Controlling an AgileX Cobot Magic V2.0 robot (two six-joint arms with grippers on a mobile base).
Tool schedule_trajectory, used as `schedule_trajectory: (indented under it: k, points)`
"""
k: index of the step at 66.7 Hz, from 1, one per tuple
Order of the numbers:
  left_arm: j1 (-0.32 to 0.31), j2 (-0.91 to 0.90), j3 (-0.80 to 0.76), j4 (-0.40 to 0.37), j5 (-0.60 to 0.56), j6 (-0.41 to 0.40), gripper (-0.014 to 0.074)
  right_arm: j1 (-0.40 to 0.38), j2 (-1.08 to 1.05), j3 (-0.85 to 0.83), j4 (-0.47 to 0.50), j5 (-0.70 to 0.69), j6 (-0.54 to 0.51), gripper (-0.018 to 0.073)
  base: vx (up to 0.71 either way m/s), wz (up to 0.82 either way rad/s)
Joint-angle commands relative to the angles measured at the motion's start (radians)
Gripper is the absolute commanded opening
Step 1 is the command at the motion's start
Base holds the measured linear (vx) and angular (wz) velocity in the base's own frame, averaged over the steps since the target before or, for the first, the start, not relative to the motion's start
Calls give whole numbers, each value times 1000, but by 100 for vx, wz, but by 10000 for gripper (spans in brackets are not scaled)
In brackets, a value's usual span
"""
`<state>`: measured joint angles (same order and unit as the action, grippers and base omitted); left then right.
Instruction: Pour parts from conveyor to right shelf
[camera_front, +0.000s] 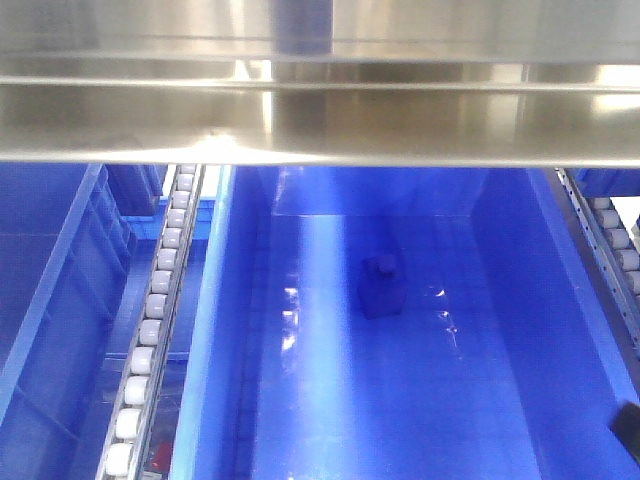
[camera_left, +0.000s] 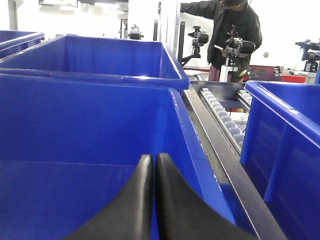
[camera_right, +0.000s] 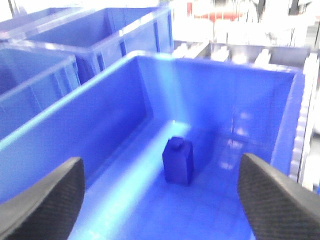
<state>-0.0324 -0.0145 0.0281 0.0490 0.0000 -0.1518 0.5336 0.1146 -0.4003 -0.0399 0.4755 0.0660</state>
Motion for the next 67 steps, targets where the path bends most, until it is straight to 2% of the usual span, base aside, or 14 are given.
schedule_trajectory:
  k: [1, 9, 15, 22, 31, 34, 67]
  points:
    - [-4, -11, 27, -9, -79, -7, -6, 0, -8, -18, -6, -70, -11, 592, 0, 0]
    - [-4, -11, 27, -9, -79, -7, -6, 0, -7, -18, -6, -74, -11, 585, 0, 0]
    - [-4, -11, 27, -9, -79, -7, -6, 0, -7, -18, -7, -75, -11, 521, 0, 0]
    - [-4, -11, 27, -9, -79, -7, -6, 0, -7, -18, -6, -75, -11, 358, 0, 0]
    - [-4, -11, 27, -9, -79, -7, -6, 0, -7, -18, 0, -74, -9, 50, 0, 0]
    - [-4, -11, 27, -9, -79, -7, -6, 0, -7, -18, 0, -74, -5, -15, 0, 0]
    - [-4, -11, 27, -9, -79, -7, -6, 0, -7, -18, 0, -68, -6, -8, 0, 0]
